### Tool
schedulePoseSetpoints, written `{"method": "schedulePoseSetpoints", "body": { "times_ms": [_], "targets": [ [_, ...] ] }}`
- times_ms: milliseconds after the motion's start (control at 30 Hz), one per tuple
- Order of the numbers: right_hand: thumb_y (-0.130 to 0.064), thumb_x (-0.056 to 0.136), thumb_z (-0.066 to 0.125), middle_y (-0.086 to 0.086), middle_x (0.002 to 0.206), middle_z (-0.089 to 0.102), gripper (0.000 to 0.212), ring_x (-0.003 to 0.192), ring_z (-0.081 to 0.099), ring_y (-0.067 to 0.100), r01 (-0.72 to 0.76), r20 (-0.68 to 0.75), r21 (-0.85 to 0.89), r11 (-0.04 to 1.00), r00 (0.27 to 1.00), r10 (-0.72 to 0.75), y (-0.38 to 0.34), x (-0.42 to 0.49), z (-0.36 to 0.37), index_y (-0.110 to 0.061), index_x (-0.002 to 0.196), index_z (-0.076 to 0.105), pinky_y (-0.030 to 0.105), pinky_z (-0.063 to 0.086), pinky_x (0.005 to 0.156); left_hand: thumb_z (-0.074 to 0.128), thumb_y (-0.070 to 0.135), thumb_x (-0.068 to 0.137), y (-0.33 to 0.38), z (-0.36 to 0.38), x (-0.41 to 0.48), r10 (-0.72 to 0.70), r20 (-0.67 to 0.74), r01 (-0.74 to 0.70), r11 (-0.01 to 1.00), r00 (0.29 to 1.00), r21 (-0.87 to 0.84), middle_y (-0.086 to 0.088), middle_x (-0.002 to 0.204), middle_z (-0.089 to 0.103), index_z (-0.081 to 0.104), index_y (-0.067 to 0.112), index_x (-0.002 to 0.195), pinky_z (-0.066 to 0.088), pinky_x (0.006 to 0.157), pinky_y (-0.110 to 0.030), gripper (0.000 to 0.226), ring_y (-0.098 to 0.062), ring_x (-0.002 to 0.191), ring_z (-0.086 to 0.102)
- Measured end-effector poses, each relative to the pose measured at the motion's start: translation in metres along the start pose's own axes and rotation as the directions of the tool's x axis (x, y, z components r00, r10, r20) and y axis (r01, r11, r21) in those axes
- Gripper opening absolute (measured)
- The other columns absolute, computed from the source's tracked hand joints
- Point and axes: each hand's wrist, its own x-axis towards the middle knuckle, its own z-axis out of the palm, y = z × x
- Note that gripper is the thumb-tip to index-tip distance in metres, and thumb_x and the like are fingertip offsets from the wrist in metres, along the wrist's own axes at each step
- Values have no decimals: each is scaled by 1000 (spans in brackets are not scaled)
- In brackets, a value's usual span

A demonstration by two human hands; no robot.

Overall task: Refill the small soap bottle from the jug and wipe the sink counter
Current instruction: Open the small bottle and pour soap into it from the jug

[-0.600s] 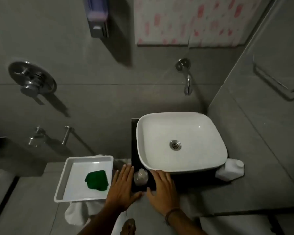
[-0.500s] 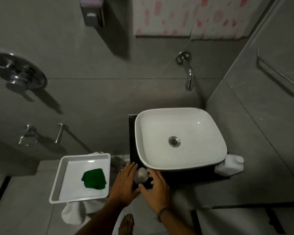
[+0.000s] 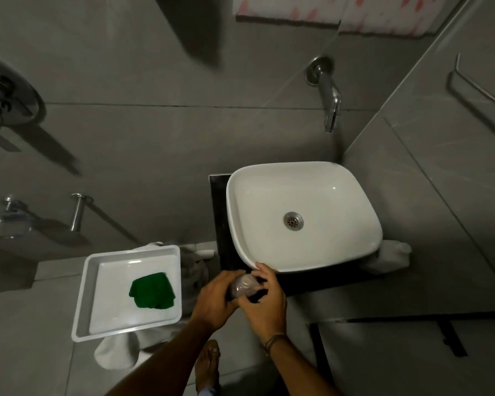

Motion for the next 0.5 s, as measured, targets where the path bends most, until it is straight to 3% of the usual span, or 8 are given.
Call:
{"method": "schedulePoseSetpoints", "body": {
  "times_ms": [67,133,200,267,367,500],
  "targets": [
    [-12,64,92,-15,115,66,72,105,66,5,-22,-60,18,1000,998,23,-7,-2,3,-45,117,57,11,57,79,84,27,86,-1,0,0,10,-11,-10,1000,1000,-10,2,133,70,65,19,140,56,103,-38,58,-15,121,67],
    [-5,70,87,-9,117,67,68,109,66,11,-32,-84,37,999,996,35,-8,-1,4,-46,116,57,21,60,87,85,32,87,-1,0,-1,13,-22,-14,1000,1000,-26,3,133,70,65,20,141,56,103,-35,59,-13,120,66],
    [4,75,80,-3,125,66,71,115,64,16,-29,-49,68,997,998,32,-5,-3,3,-38,128,56,36,60,96,85,36,87,0,-1,-1,17,-21,-18,999,1000,-35,3,133,69,64,20,141,55,103,-32,60,-11,120,66],
    [2,73,82,-5,125,65,79,112,64,14,-4,-31,69,998,999,6,-4,-6,4,-38,134,51,34,61,91,84,34,88,0,-1,-1,19,-17,-20,999,1000,-47,3,133,70,65,20,141,55,103,-34,58,-12,120,66],
    [-12,70,89,-10,115,66,73,102,67,11,-12,-96,56,998,995,17,-9,-6,8,-41,125,51,26,62,80,79,30,89,-1,0,-1,26,-24,-27,999,999,-35,4,133,69,64,21,141,56,102,-35,55,-13,119,67],
    [-1,78,79,-6,121,68,66,109,67,15,-5,-104,91,996,994,14,-9,-7,10,-41,124,54,33,62,89,81,32,88,-2,0,-1,23,-18,-24,999,1000,-43,5,133,68,63,25,141,54,102,-28,57,-12,119,66]
  ]
}}
